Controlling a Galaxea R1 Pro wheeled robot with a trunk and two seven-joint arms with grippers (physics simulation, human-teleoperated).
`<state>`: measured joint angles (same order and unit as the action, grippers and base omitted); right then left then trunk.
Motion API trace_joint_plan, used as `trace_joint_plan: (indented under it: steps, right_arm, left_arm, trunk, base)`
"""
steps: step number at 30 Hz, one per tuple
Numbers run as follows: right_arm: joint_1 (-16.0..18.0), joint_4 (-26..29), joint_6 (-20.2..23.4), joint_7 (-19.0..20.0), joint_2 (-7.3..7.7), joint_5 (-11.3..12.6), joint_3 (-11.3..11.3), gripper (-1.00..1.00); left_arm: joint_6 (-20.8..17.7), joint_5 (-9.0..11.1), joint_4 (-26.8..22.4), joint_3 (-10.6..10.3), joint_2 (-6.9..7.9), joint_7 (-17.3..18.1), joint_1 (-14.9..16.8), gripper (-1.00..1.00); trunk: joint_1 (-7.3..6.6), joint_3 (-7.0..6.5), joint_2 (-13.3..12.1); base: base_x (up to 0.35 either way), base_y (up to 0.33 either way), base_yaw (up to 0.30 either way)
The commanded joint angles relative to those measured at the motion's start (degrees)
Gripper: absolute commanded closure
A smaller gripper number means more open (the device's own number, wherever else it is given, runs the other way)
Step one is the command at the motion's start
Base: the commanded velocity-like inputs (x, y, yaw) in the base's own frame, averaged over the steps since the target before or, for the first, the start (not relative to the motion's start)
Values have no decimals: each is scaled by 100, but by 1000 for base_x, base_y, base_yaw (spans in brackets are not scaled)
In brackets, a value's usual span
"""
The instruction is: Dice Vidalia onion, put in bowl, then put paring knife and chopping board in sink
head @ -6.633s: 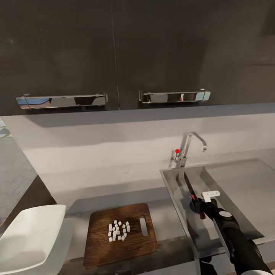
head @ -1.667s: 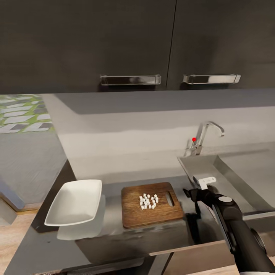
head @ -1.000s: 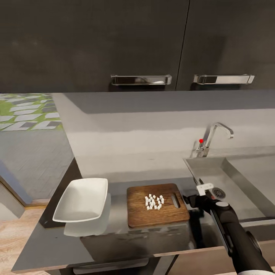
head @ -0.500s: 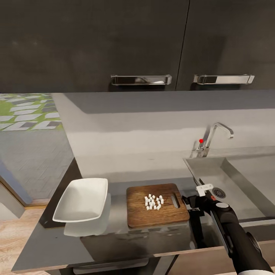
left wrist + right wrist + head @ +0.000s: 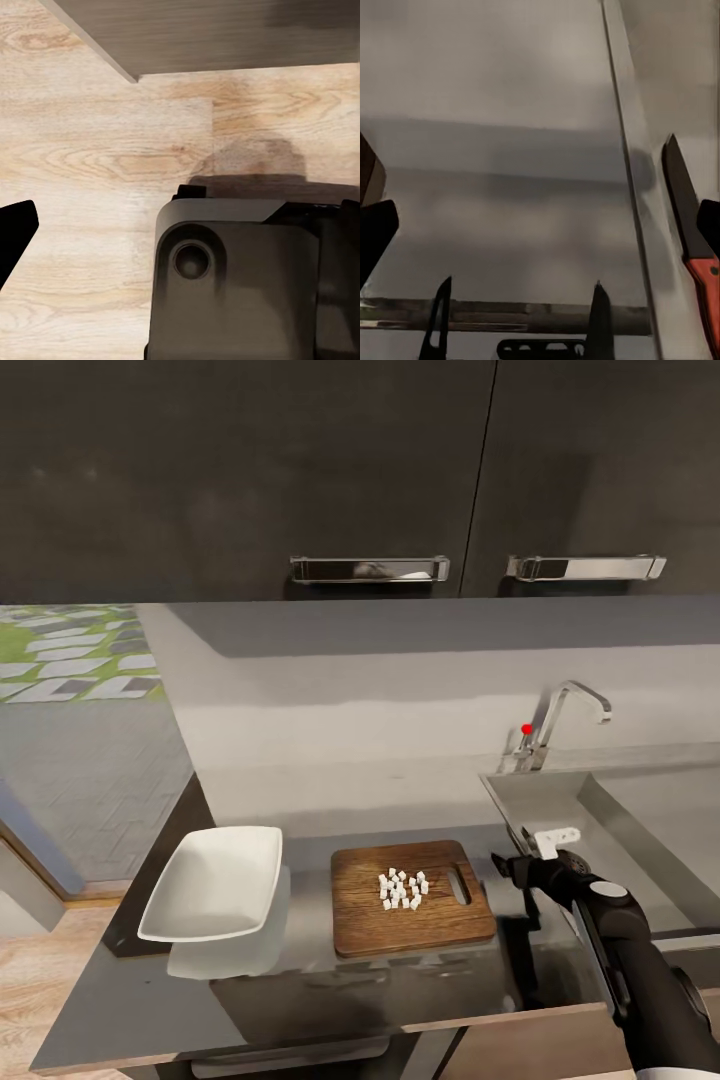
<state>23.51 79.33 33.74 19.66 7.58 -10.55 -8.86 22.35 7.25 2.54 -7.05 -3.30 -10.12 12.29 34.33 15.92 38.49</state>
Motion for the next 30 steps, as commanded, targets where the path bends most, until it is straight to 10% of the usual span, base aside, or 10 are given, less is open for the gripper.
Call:
trace_joint_plan:
  steps: [1,30]
  right_arm:
    - [4,39,26,91,0,-67,-21,-100]
    - [4,18,36,146,-51,-78,-5,-100]
  left_arm:
    - [41,57,24,-51,-4,-7,11,-100]
    - [35,57,27,-51,2,-7,11,-100]
  trunk:
    - [2,8,7]
    - [2,8,7]
  base:
    - [0,0,0]
    - [0,85,0]
